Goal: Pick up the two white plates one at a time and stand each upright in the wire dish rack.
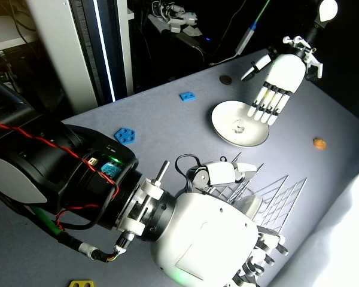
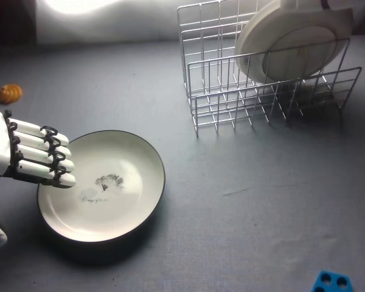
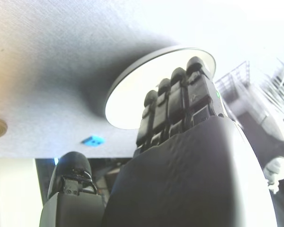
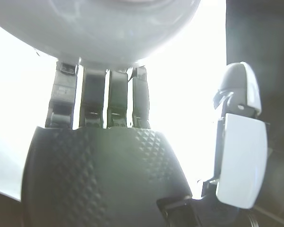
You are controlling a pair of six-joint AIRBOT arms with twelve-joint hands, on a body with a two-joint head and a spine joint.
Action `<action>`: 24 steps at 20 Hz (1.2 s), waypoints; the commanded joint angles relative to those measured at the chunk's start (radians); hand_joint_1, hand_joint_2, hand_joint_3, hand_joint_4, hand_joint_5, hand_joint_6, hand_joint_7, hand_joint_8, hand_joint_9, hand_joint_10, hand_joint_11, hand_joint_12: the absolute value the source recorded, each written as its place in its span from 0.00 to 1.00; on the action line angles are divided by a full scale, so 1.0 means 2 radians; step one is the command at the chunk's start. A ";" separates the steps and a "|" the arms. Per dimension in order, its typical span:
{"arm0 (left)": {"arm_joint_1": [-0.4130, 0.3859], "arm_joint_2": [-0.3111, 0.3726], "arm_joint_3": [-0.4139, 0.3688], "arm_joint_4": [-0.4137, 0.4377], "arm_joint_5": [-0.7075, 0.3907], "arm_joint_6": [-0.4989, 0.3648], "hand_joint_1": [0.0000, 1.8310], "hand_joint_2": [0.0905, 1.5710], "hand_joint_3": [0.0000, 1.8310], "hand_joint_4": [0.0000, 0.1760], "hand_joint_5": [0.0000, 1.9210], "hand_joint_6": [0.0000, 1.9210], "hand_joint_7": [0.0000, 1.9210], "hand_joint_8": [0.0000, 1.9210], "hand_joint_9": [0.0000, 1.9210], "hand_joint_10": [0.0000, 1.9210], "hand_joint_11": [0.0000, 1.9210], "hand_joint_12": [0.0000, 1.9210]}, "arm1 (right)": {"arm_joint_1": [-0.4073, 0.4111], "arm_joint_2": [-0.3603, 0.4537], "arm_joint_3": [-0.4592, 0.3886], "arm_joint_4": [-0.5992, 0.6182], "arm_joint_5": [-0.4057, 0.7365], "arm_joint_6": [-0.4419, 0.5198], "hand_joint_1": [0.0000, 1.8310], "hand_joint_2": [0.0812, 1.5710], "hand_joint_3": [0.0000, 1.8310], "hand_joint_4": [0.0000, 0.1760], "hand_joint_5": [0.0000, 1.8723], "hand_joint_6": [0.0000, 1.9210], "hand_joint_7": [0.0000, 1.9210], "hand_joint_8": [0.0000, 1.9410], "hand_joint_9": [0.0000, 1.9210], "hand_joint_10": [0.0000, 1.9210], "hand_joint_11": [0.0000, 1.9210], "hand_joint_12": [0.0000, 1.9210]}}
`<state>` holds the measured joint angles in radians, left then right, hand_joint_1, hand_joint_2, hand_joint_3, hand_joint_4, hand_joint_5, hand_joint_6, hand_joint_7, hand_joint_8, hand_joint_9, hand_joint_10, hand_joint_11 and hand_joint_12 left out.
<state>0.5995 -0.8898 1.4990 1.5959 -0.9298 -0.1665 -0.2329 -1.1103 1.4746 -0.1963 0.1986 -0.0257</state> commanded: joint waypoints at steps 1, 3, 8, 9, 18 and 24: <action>-0.003 0.001 0.001 -0.027 -0.012 -0.001 0.00 0.69 0.00 0.00 0.05 0.00 0.04 0.00 0.03 0.00 0.00 0.00 | 0.008 0.006 0.002 0.008 0.054 0.004 0.27 0.58 0.00 0.00 0.27 0.00 0.31 0.00 0.33 0.00 0.11 0.49; -0.003 0.001 0.002 -0.027 -0.012 -0.001 0.00 0.70 0.00 0.00 0.04 0.00 0.03 0.00 0.02 0.00 0.00 0.00 | 0.009 0.006 0.002 0.008 0.054 0.004 0.27 0.58 0.00 0.00 0.28 0.00 0.32 0.00 0.34 0.00 0.12 0.49; -0.004 0.001 0.002 -0.027 -0.012 -0.001 0.00 0.70 0.00 0.00 0.04 0.00 0.04 0.00 0.03 0.00 0.00 0.00 | 0.022 0.012 -0.002 0.008 0.054 0.005 0.26 0.58 0.00 0.00 0.28 0.00 0.32 0.00 0.34 0.00 0.12 0.49; -0.004 0.001 0.002 -0.027 -0.012 -0.001 0.00 0.70 0.00 0.00 0.05 0.00 0.04 0.00 0.03 0.00 0.00 0.00 | 0.025 0.014 -0.005 0.008 0.054 0.005 0.27 0.58 0.00 0.00 0.28 0.00 0.32 0.00 0.34 0.00 0.12 0.49; 0.007 -0.002 0.004 -0.025 -0.002 -0.001 0.00 0.69 0.00 0.00 0.03 0.00 0.03 0.00 0.02 0.00 0.00 0.00 | 0.072 0.045 -0.054 -0.050 0.086 0.002 0.27 0.59 0.00 0.00 0.25 0.00 0.29 0.00 0.31 0.00 0.08 0.50; 0.025 -0.009 0.013 -0.025 0.008 -0.003 0.00 0.69 0.00 0.00 0.05 0.01 0.05 0.01 0.04 0.01 0.01 0.01 | 0.097 0.066 -0.136 -0.080 0.138 -0.156 0.27 0.60 0.00 0.00 0.26 0.00 0.29 0.00 0.30 0.00 0.06 0.52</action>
<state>0.6537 -0.9043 1.5200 1.5776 -0.9051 -0.1669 -0.0532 -0.9798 1.1896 -0.3748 0.3634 -0.3614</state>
